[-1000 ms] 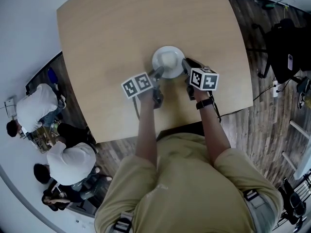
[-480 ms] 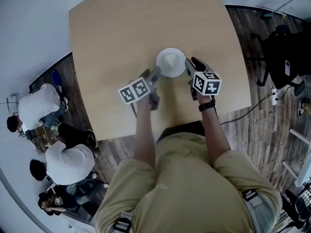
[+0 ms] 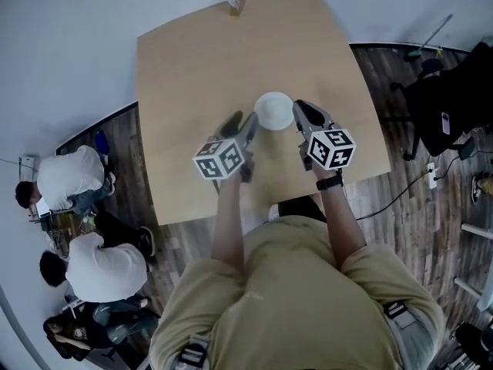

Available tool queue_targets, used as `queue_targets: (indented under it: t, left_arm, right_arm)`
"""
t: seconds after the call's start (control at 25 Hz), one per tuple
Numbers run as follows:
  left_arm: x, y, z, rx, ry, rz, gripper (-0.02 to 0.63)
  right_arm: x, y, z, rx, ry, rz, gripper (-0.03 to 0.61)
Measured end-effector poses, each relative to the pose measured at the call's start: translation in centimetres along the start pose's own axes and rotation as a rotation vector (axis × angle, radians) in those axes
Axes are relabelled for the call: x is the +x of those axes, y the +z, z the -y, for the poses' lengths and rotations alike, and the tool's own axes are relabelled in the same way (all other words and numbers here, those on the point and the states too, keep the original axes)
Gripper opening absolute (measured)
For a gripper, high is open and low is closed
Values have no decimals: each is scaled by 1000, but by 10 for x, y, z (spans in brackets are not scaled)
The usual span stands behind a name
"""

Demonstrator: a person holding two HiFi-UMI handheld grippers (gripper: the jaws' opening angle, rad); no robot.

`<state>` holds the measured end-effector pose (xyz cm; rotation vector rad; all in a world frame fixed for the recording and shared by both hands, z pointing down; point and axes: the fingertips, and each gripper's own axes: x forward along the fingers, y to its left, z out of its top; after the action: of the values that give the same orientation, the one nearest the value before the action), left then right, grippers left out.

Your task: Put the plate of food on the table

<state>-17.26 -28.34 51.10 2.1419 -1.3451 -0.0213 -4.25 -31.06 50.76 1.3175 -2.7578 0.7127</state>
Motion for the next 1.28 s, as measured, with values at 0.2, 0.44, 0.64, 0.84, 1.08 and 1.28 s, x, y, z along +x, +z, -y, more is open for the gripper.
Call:
queue_targets:
  t: [0.2, 0.44, 0.64, 0.84, 1.08, 1.28]
  left_arm:
    - [-31, 25, 34, 138, -27, 85, 131]
    - [-64, 36, 61, 245, 1, 167, 25]
    - [-83, 46, 76, 353, 53, 227, 2]
    - [-106, 56, 76, 427, 114, 270, 2]
    - [-122, 50, 70, 409, 131, 305, 2]
    - [-118, 39, 68, 398, 129, 298, 2]
  right_arm:
    - [-29, 24, -41, -137, 2, 63, 5]
    - [-61, 38, -75, -289, -46, 112, 5]
    - [-81, 57, -86, -362, -110, 195, 5]
    - [-90, 65, -100, -404, -151, 217, 5]
    - [-98, 54, -109, -424, -152, 199, 5]
    - [-98, 39, -105, -413, -148, 173, 5]
